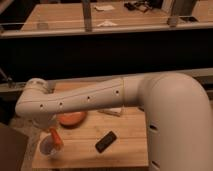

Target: Place the pepper in the ceramic cup

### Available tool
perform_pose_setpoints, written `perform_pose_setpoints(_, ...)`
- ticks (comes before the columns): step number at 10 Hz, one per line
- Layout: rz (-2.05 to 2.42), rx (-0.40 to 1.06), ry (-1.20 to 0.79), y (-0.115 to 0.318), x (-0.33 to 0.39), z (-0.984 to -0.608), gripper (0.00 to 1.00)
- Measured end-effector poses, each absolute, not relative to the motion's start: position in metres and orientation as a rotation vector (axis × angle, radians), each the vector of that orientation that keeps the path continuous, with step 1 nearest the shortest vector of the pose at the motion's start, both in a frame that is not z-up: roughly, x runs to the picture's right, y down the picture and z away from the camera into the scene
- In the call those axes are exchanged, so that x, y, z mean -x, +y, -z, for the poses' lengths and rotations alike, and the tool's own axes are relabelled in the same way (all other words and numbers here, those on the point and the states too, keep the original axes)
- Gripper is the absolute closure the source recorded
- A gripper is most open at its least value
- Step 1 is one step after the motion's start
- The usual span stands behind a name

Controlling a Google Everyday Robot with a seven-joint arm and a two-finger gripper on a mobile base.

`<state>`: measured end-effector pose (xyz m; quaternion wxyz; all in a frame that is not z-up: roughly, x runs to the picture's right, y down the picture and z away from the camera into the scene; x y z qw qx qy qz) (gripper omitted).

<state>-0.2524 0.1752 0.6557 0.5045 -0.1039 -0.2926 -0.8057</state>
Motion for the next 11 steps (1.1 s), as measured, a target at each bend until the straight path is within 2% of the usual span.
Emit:
perform_pose_setpoints(10, 1.947, 0.266, -0.711, 0.1787, 0.2522, -0.6578, 0.95)
perform_pose_setpoints(11, 1.947, 0.267, -0.711, 0.1790, 0.2521, -0.6580, 0.92)
